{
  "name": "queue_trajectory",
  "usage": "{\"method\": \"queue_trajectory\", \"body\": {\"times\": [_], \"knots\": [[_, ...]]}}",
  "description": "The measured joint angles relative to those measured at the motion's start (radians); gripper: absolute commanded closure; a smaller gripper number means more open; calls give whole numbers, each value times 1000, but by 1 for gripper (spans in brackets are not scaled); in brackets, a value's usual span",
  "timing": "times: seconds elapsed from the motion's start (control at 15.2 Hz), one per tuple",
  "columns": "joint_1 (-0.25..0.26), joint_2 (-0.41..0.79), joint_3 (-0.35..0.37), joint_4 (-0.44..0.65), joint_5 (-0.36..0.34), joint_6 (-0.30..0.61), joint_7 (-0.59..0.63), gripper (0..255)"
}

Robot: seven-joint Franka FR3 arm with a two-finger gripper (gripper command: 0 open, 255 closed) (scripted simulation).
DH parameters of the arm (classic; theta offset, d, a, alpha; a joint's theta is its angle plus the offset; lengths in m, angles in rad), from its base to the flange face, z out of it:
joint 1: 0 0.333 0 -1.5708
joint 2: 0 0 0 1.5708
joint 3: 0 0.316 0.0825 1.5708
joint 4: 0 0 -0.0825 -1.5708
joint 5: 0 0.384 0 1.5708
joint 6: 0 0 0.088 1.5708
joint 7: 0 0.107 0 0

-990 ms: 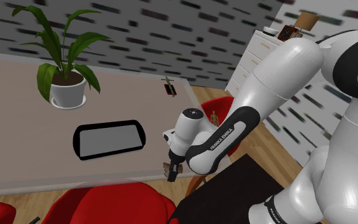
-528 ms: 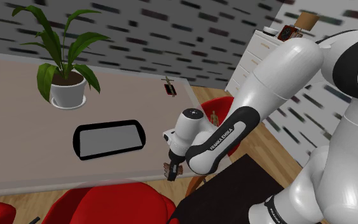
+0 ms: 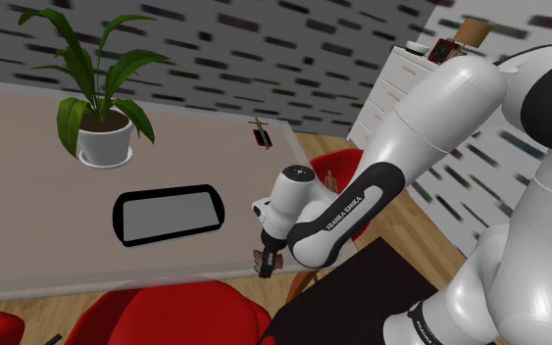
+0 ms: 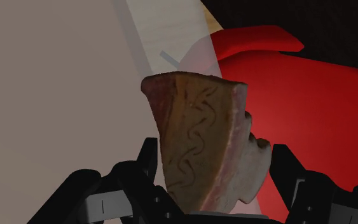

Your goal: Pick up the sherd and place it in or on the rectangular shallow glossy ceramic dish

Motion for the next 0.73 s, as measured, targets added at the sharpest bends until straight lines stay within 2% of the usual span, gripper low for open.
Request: {"method": "queue_trajectory", "body": {"times": [0.73], "knots": [[-16,-181,23,-23,33,-157,-21,255]]}}
